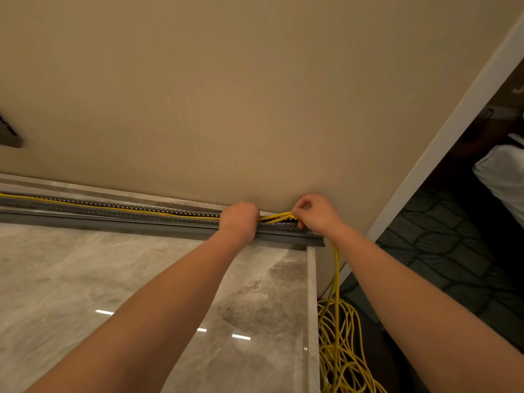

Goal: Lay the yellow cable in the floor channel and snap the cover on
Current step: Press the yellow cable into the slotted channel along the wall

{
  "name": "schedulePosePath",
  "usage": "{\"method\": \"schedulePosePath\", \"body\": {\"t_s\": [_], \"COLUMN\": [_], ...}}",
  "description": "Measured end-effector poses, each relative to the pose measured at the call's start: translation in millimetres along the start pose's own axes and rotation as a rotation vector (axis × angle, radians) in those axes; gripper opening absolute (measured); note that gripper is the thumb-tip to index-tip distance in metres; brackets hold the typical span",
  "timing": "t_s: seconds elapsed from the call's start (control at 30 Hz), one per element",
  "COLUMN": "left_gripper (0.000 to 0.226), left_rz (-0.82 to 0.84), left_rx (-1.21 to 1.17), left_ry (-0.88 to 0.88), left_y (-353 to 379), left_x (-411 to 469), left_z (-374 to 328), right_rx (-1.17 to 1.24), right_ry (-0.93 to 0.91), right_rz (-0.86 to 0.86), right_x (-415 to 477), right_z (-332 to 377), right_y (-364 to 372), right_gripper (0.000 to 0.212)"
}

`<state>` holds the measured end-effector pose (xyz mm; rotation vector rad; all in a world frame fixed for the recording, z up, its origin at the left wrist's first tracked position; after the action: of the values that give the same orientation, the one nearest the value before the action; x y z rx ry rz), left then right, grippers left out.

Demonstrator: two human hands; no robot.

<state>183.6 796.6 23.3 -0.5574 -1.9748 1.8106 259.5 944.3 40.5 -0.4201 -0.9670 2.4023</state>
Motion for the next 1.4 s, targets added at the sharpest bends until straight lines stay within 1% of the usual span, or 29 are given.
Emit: {"method": "schedulePosePath", "body": {"t_s": [0.07,0.13,0.23,0.37,0.47,0.6,0.7,0.83,1.03,1.1,1.17,1.3,1.4], "left_gripper": [0.025,0.026,0.025,0.026,0.028,0.026,0.03,0.031,0.032,0.031,0.032,0.034,0.036], "left_rz": [-0.009,-0.031,-0.101,-0.242,-0.242,-0.226,-0.252,-0.241,-0.17,-0.162,-0.152,-0.152,-0.156], "left_rx": [-0.007,0.013,0.038,0.014,-0.055,-0.197,-0.243,-0.19,-0.042,-0.021,-0.016,-0.009,-0.011], "left_ry": [0.027,0.081,0.148,0.218,0.294,0.191,0.185,0.229,0.307,0.312,0.307,0.305,0.304], "left_y": [-0.3,-0.7,-4.4,-15.2,-11.3,-1.7,-1.0,-3.7,-5.5,-5.7,-4.3,-4.7,-4.4], "left_x": [-0.2,-3.0,-11.8,-18.8,-19.9,-18.8,-19.4,-16.8,-9.8,-8.4,-7.0,-6.3,-6.7], "left_z": [0.3,-1.3,-6.4,-25.7,-52.3,-53.9,-51.0,-54.7,-63.7,-65.8,-66.0,-67.3,-67.6], "right_rx": [-0.226,-0.429,-0.575,-0.603,-0.645,-0.653,-0.594,-0.562,-0.65,-0.643,-0.633,-0.637,-0.623], "right_ry": [-0.096,-0.16,-0.219,-0.242,-0.282,-0.355,-0.387,-0.437,-0.598,-0.619,-0.615,-0.56,-0.526], "right_rz": [-0.031,-0.03,-0.017,-0.011,-0.028,-0.03,0.04,0.137,0.193,0.164,0.097,-0.013,-0.06], "right_x": [5.9,6.1,5.8,8.3,5.7,1.7,0.9,-2.0,-7.6,-9.3,-10.8,-11.1,-11.5], "right_z": [7.0,14.2,19.8,21.8,23.5,19.9,15.7,12.3,12.7,11.9,13.1,10.4,9.0], "right_y": [-0.7,0.2,1.8,2.7,4.0,6.2,6.1,3.8,4.2,2.3,-3.5,-15.6,-17.6], "right_gripper": [0.018,0.009,0.01,0.01,0.011,0.014,0.014,0.031,0.038,0.041,0.039,0.035,0.034]}}
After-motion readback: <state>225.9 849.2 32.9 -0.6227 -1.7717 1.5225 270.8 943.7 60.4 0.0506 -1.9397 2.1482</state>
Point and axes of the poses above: each hand's wrist, its own x-axis towards the middle knuckle, its own y-axis out of the palm, z = x × y, the point moved 8 cm from there along x, towards the middle knuckle, and after that the axes turned 9 degrees about -z, right-handed, at the moved point
